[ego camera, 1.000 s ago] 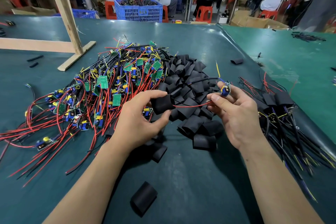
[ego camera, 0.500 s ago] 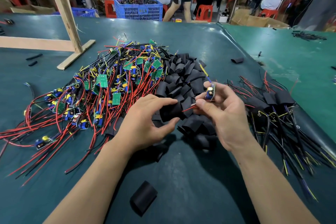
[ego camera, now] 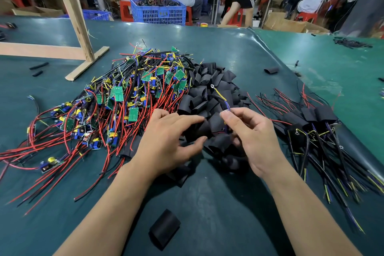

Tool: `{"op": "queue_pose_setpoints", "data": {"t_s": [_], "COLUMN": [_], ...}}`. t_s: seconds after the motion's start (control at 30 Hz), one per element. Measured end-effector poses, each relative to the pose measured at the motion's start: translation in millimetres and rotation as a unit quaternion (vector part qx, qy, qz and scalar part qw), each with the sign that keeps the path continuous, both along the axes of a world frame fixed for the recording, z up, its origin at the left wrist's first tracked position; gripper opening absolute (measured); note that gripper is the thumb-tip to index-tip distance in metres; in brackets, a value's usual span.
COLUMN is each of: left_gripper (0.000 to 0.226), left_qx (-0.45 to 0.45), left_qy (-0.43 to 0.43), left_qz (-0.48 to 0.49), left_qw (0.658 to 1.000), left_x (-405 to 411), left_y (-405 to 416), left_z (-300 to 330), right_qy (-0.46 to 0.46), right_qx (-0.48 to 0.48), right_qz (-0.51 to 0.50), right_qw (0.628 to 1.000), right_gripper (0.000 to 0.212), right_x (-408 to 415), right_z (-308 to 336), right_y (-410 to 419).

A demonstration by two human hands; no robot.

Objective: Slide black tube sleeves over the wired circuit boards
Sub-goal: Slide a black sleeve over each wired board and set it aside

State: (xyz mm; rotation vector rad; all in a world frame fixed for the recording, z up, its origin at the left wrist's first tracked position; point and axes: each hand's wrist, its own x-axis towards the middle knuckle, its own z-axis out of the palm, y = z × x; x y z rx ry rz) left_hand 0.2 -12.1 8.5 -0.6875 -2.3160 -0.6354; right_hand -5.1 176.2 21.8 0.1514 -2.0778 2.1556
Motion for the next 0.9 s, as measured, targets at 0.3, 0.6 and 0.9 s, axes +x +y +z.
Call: {"op": "queue_pose_setpoints", "data": {"t_s": [0.3, 0.6, 0.9], "left_gripper": [0.039, 0.039, 0.035], "left_qx": [-0.082, -0.002, 0.066], "left_qy": [-0.02, -0.042, -0.05], "left_qz": [0.02, -0.025, -0.065], "left_qw": [0.996, 0.999, 0.994], "left_x": [1.2, 1.1, -3.1], "left_y": [4.0, 7.6, 5.5], "left_z": [0.3, -0.3, -10.2], "right_qy": [-0.037, -0.021, -0.005], "right_qx": [-0.109, -0.151, -0.139], "right_qz": [0.04, 0.062, 0.059], "right_qw": [0.993, 0.986, 0.989], "right_gripper": [0.014, 0.018, 0.025], "right_x": [1.0, -0.4, -1.0], "right_z": [3.5, 1.5, 1.6], "right_y": [4.3, 4.2, 4.2]}}
